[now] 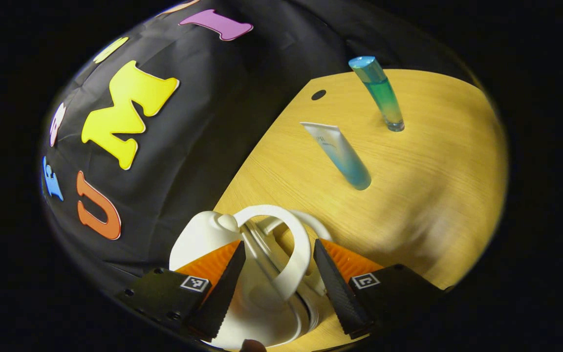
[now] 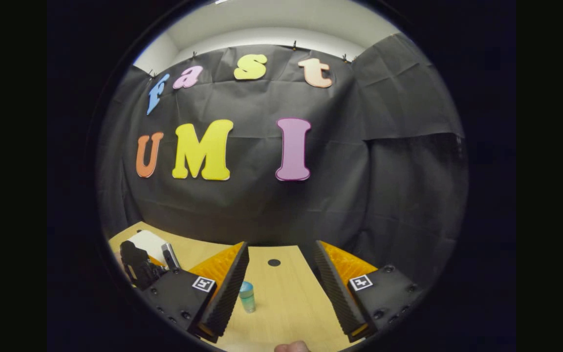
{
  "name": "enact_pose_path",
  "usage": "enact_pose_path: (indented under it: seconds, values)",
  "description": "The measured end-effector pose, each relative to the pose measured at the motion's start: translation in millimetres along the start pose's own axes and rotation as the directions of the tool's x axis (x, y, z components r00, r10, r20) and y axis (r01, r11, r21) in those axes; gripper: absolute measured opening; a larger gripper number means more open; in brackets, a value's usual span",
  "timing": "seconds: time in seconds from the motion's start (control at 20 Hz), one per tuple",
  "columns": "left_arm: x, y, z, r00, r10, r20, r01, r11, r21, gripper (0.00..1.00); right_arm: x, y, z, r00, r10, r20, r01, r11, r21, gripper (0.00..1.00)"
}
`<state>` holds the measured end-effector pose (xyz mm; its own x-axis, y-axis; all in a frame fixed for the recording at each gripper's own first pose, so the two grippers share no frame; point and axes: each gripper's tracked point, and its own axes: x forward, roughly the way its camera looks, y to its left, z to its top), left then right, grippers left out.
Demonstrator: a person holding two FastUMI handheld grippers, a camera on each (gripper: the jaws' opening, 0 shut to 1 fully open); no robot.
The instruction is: First open the suitcase, pack the skin care products into it, and then close the suitcase.
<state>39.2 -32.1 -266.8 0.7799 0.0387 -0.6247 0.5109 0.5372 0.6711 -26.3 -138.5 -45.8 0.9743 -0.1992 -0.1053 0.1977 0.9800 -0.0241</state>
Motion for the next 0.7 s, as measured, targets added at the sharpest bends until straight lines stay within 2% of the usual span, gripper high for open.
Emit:
enact_pose_path:
  seconds: [0.1, 0.2, 0.25, 0.3, 0.35, 0.5, 0.7]
  values:
    - [7, -2, -2, 1.0, -0.007, -0.023, 0.007, 1.0, 0.02, 0.84, 0, -2, 2, 1.0, -0.01, 0.001, 0.01, 1.0, 0.003, 0.81]
    - [11, -9, -6, 0.998, -0.031, -0.051, 0.032, 0.999, 0.014, 0.62, -1, -1, 0, 1.0, -0.015, 0.001, 0.015, 1.0, 0.004, 0.81]
    - [10, -11, -6, 0.998, -0.037, -0.06, 0.038, 0.999, 0.008, 0.47, -1, -1, -1, 1.0, -0.015, 0.0, 0.015, 1.0, 0.005, 0.81]
    - [8, -11, -6, 0.997, -0.039, -0.061, 0.04, 0.999, 0.012, 0.4, -2, 0, -1, 1.0, -0.016, 0.001, 0.016, 1.0, 0.005, 0.81]
    - [8, -10, -2, 0.998, -0.038, -0.058, 0.039, 0.999, 0.014, 0.37, -3, 0, -1, 1.0, -0.019, 0.002, 0.019, 1.0, 0.004, 0.81]
    - [1, -1, 10, 1.0, -0.005, -0.008, 0.005, 1.0, 0.008, 0.17, -5, 3, -5, 1.0, -0.022, -0.007, 0.022, 1.0, 0.007, 0.81]
    - [-10, 8, 21, 0.998, -0.005, 0.058, 0.011, 0.995, -0.096, 0.05, -7, 9, -3, 1.0, -0.02, -0.003, 0.02, 1.0, 0.007, 0.81]
